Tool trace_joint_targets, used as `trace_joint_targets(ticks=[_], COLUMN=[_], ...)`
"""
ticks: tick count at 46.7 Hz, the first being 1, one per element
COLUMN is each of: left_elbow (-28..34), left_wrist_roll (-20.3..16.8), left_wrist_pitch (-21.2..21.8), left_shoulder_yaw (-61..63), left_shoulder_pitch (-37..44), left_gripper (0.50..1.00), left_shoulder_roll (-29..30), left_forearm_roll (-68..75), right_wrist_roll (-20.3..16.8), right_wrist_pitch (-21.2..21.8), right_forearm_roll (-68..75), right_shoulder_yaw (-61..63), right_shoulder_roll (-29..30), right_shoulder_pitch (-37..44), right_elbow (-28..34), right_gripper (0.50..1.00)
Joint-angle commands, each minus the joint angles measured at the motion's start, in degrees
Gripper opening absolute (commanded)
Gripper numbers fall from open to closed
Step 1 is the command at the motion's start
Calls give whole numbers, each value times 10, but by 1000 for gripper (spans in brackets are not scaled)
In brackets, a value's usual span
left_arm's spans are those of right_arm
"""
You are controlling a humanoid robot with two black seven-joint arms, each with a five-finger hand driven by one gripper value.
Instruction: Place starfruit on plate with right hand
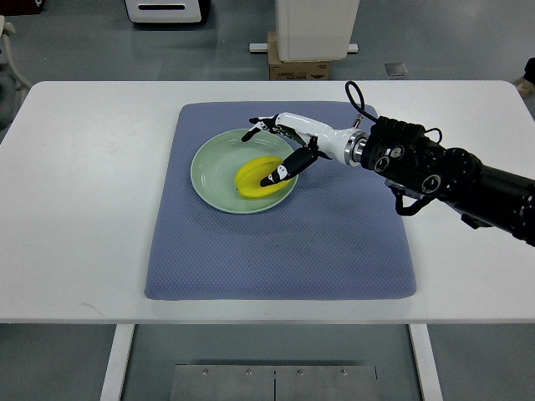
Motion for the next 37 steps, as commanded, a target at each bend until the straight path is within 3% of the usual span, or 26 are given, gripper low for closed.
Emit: trace_joint_targets(ticks=[1,21,37], left_elbow=[0,0,0], left_wrist_roll=[0,0,0], left_wrist_pitch=[0,0,0], left_shoulder_yaw=[0,0,0], left_shoulder_pitch=[0,0,0], left_gripper=[1000,1000,1000], left_shoulder_roll=[0,0,0], left_forearm_roll=[0,0,0], right_wrist_roll=[0,1,-17], right_wrist_pitch=[-1,-10,-19], right_forearm_roll=[1,1,67], right_shoulder_yaw=[8,291,425], right_shoulder_roll=[0,-4,-47], right_shoulder_pitch=[1,-59,-157], right_elbow=[-2,-5,-8], right_gripper=[1000,1000,1000])
